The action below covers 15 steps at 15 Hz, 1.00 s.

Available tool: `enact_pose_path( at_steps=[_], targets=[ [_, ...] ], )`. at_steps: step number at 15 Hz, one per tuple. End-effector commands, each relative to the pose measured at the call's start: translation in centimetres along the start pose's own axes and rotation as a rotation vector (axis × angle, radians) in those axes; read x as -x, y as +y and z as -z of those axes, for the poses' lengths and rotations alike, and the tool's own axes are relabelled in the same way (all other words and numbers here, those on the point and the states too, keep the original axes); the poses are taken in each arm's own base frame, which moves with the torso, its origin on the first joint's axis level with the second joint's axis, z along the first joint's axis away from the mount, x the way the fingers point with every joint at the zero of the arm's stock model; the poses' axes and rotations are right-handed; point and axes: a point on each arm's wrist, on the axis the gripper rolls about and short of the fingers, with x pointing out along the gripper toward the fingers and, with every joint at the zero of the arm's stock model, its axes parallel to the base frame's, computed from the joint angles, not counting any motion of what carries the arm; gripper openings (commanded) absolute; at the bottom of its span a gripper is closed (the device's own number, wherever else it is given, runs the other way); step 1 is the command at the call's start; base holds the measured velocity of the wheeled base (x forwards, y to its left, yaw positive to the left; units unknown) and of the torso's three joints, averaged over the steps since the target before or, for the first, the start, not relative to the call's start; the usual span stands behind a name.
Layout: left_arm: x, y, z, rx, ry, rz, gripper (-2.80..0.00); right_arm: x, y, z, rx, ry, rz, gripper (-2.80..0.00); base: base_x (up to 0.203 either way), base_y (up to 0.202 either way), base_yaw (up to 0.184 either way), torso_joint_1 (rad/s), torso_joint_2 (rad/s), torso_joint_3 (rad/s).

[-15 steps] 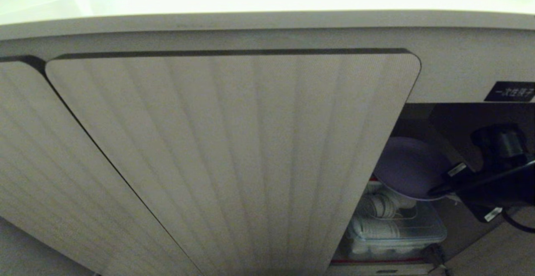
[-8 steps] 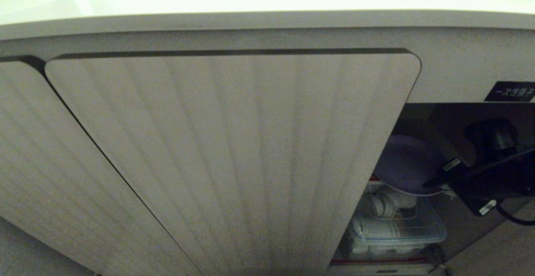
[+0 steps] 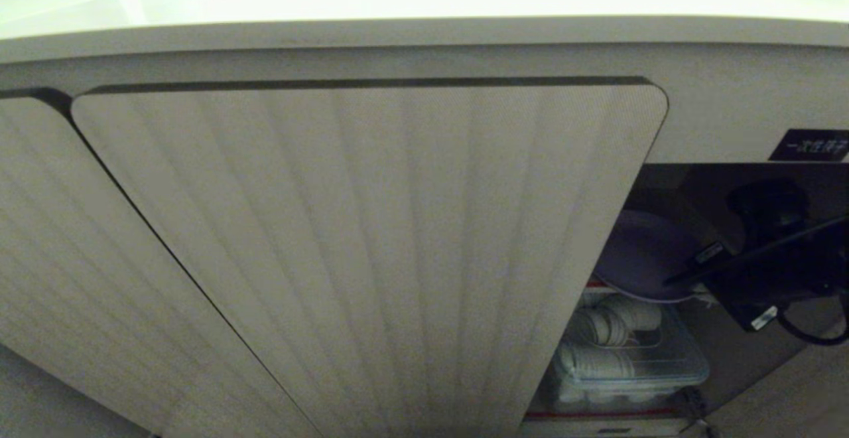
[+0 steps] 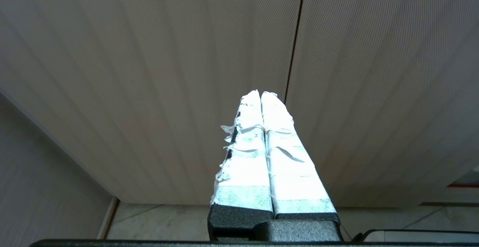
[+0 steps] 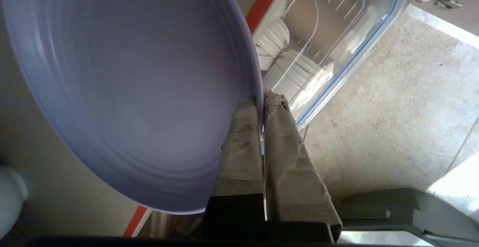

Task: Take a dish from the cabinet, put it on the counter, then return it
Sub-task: Put it back into the cabinet

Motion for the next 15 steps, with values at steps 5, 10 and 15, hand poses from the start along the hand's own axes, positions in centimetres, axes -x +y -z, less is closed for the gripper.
enact_pose_path(
  at_steps=[5, 10, 15],
  targets=[
    [0.0, 0.0, 0.0, 0.0, 0.0, 0.0, -2.8, -0.9, 0.7, -0.4, -0.007, 0.039, -0.001, -2.8, 0.0, 0.0, 0.0, 0.0, 0.0, 0.0],
    [0.0, 0.0, 0.0, 0.0, 0.0, 0.0, -2.8, -1.7, 1.3, -1.3, -0.021, 0.045, 0.001, -2.8, 0.0, 0.0, 0.0, 0.0, 0.0, 0.0],
    [0.0, 0.0, 0.0, 0.0, 0.0, 0.0, -2.8, -2.4, 1.7, -2.0, -0.046, 0.033, -0.002, -2.8, 0.0, 0.0, 0.0, 0.0, 0.0, 0.0]
  ],
)
